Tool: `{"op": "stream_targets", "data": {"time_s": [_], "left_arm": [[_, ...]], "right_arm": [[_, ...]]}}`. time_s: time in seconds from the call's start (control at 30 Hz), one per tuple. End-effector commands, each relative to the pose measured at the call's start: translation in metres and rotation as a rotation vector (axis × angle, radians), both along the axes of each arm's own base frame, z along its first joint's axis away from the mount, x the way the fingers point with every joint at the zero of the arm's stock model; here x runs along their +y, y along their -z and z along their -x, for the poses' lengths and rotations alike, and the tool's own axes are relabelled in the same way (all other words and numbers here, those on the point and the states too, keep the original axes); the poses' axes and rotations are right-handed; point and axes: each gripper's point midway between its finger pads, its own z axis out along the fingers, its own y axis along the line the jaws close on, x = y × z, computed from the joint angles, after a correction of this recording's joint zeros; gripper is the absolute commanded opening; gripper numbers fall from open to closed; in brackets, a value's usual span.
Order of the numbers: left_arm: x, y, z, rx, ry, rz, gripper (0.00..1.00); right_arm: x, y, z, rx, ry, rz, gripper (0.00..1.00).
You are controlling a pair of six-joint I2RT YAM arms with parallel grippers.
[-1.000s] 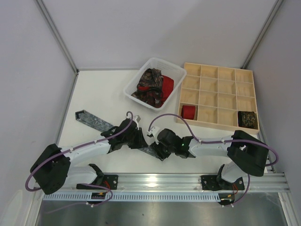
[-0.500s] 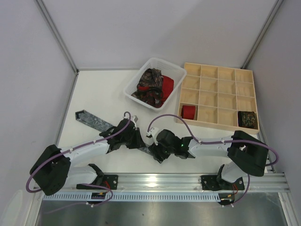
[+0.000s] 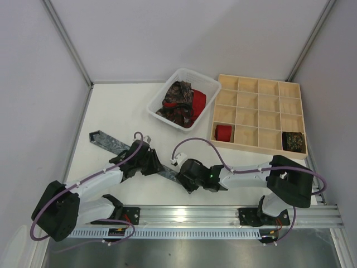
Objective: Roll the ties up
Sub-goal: Roll the tie
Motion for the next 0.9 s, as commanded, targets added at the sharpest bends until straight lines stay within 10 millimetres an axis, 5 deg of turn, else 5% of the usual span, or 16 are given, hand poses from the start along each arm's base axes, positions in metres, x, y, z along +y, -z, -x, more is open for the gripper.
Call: {"op": "stream_targets", "data": {"time_s": [0.0, 0.6, 0.67, 0.77, 0.87], "left_arm": [[0.011, -0.002, -0.002, -0.002, -0.067, 0.014, 0.4], [0.025, -0.012, -0.006, -0.043, -0.08, 0.03, 0.42], [0.025, -0.013, -0.006, -0.044, -0.076, 0.033, 0.43], [0.024, -0.014, -0.007, -0.05, -0.069, 0.035, 0.43], [0.024, -0.015, -0.007, -0.052, -0.069, 0.039, 0.42]], "right_arm": [[-0.035, 0.034, 0.016, 0.043, 0.018, 0.189, 0.56], [-0.029, 0.035, 0.015, 0.001, 0.009, 0.198, 0.25], [-0.029, 0.034, 0.015, 0.005, 0.008, 0.197, 0.31], [-0.026, 0.027, 0.014, 0.002, 0.012, 0.176, 0.57], [-0.02, 0.013, 0.014, -0.002, 0.017, 0.13, 0.68]]}}
